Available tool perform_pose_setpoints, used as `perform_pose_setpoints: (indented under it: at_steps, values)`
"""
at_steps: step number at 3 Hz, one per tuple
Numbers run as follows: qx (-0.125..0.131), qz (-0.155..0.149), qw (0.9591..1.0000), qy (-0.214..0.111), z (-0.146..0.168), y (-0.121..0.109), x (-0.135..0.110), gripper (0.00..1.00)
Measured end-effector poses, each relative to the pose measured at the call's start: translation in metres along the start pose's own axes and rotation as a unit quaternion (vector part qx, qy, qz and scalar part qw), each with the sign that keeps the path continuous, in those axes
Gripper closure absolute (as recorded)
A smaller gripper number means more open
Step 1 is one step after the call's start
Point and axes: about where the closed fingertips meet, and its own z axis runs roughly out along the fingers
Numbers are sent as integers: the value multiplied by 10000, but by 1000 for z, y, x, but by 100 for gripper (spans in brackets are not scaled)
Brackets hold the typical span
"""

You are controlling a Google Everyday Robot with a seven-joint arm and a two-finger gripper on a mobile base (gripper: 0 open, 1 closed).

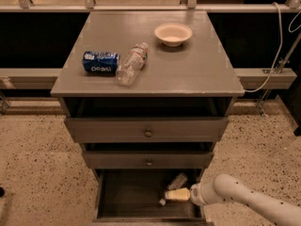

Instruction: Place blue plastic bottle into bottom drawer

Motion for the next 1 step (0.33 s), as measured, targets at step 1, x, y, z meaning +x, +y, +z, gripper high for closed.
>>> perform_pose_setpoints:
  at_steps: [1]
  values:
    - [0,0,10000,0,0,0,0,0]
